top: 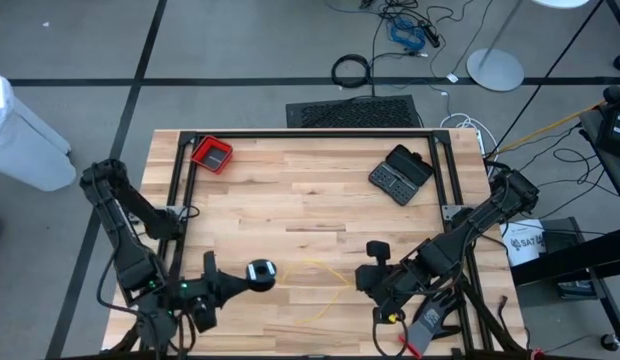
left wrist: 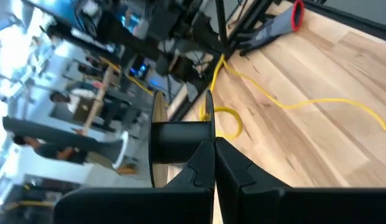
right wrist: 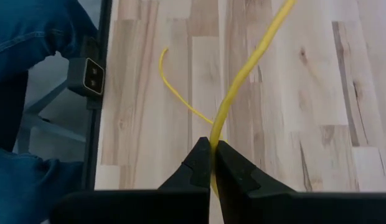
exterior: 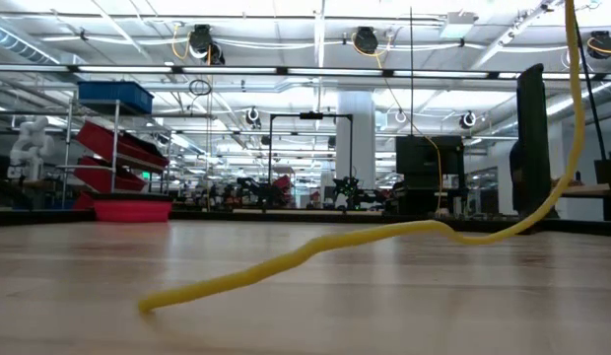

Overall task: Coil cords
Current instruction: Uncoil the yellow cable wire from the spool

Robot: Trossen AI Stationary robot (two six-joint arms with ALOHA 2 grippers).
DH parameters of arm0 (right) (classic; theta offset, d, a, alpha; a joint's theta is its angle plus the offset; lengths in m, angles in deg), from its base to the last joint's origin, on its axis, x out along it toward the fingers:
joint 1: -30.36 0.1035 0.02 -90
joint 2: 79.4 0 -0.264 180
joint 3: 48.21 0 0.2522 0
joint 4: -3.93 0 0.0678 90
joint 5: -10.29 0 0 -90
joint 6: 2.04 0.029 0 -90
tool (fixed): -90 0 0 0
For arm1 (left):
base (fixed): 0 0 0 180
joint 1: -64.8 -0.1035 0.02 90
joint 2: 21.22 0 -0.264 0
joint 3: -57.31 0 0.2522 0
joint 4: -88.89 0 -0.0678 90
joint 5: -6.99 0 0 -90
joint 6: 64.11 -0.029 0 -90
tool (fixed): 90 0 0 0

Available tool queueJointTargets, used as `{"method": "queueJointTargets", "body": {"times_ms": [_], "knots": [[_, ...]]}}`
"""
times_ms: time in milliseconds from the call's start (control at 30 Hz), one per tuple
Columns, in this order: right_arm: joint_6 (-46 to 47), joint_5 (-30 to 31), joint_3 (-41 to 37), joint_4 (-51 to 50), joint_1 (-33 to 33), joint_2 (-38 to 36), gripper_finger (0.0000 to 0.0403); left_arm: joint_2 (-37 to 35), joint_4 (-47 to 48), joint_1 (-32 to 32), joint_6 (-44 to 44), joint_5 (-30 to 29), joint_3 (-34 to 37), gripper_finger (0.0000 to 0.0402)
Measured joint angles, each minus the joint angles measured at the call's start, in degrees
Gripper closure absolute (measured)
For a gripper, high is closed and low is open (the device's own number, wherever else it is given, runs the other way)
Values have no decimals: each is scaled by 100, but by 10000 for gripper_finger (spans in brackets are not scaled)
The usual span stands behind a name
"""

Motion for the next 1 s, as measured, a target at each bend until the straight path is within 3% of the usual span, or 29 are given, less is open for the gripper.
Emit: {"method": "queueJointTargets", "body": {"times_ms": [233,1000], "knots": [[24,2,0,-10,0,0,403,-137,806,22,1116,145,2,402],[-18,105,0,-11,0,0,403,-135,829,22,1158,165,4,402]]}}
